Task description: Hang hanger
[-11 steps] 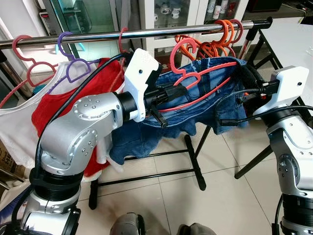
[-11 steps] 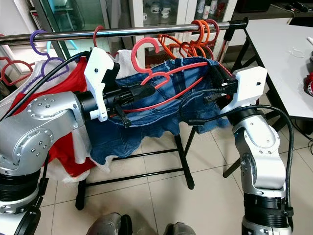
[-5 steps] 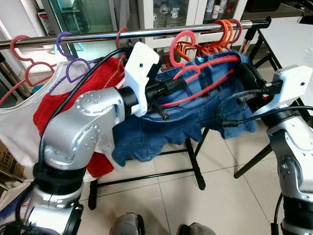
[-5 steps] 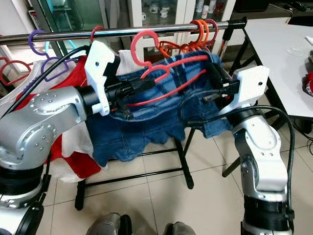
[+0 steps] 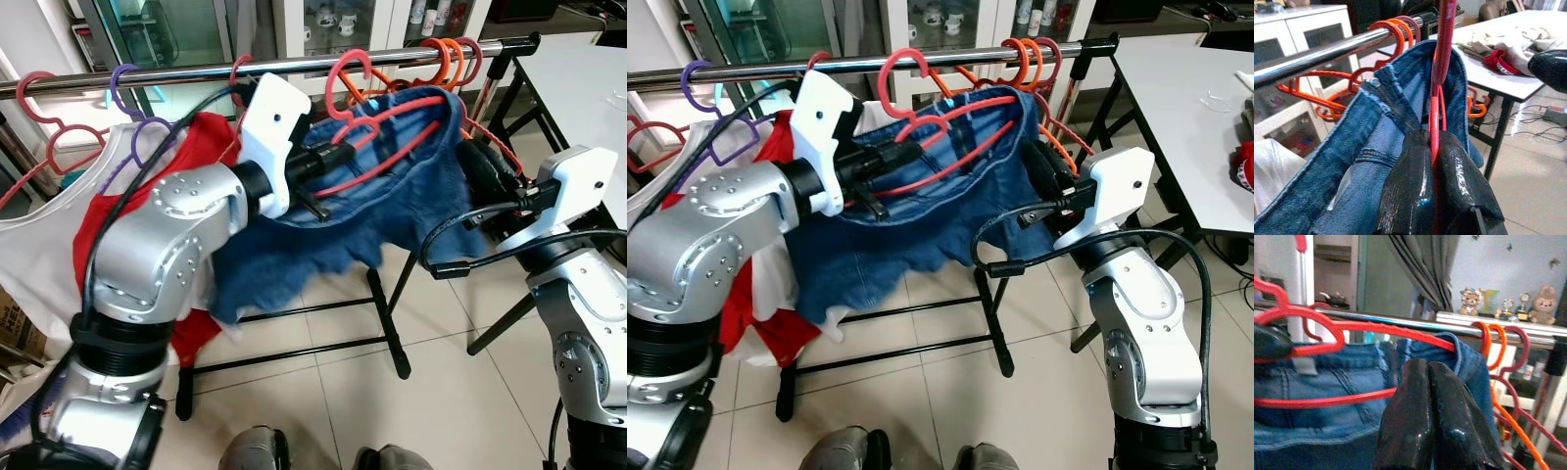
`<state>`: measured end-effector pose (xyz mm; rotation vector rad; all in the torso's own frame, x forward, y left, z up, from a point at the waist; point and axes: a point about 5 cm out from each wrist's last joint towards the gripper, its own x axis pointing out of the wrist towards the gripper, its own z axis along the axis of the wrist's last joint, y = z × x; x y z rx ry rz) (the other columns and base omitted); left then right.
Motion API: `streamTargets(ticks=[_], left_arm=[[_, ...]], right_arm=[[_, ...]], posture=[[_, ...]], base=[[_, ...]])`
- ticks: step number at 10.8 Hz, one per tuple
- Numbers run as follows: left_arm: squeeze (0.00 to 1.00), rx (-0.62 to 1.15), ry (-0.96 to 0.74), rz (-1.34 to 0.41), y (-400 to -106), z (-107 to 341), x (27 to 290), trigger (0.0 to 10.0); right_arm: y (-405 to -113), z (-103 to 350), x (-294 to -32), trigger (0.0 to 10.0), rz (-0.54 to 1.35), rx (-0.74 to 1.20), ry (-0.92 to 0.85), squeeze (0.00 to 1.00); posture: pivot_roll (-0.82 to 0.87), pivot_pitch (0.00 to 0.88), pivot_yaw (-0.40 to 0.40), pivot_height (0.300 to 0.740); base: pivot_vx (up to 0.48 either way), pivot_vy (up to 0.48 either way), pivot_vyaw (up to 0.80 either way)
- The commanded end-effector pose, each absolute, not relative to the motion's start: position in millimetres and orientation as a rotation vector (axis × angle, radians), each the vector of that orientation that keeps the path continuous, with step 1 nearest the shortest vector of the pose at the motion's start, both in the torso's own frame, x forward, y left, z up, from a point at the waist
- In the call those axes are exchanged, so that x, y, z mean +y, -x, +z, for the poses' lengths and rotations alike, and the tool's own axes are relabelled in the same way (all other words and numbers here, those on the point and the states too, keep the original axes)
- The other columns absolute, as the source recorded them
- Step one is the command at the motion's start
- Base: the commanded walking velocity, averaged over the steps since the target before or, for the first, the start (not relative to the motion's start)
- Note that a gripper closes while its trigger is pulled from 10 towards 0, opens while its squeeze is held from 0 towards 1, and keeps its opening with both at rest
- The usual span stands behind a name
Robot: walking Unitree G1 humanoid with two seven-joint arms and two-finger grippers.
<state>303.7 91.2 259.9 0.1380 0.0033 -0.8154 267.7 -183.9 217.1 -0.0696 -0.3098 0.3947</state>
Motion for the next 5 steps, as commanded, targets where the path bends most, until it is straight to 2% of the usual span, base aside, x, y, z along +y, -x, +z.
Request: streamTargets(ticks=[1,2,3,4,5], left_arm=[[0.0,-0.047,-0.163,-0.819,-303,270,90,0.0],[0.0,-0.034,-0.158,-0.806,-302,268,92,0.0],[0.0,-0.023,-0.148,-0.81,-298,264,94,0.0],[0.0,0.039,-0.164,-0.761,-288,256,105,0.0],[0.0,0.065,-0.17,-0.731,-284,255,109,0.0]], right_arm=[[-266,216,-187,6.3,0.356,-0.287,0.102,0.0],[-268,209,-189,10.0,0.305,-0.256,0.097,0.0],[-266,205,-186,10.0,0.303,-0.246,0.091,0.17],[-261,196,-181,10.0,0.318,-0.21,0.082,1.0],[-260,195,-180,10.0,0.319,-0.204,0.083,1.0]], posture=[[0.02,0.051,0.016,0.74],[0.02,0.053,0.016,0.74],[0.02,0.053,0.021,0.74],[0.03,0.055,0.026,0.74],[0.03,0.06,0.031,0.74]], base=[[0.0,0.0,0.0],[0.0,0.0,0.0],[0.0,0.0,0.0],[0.0,0.0,0.0],[0.0,0.0,0.0]])
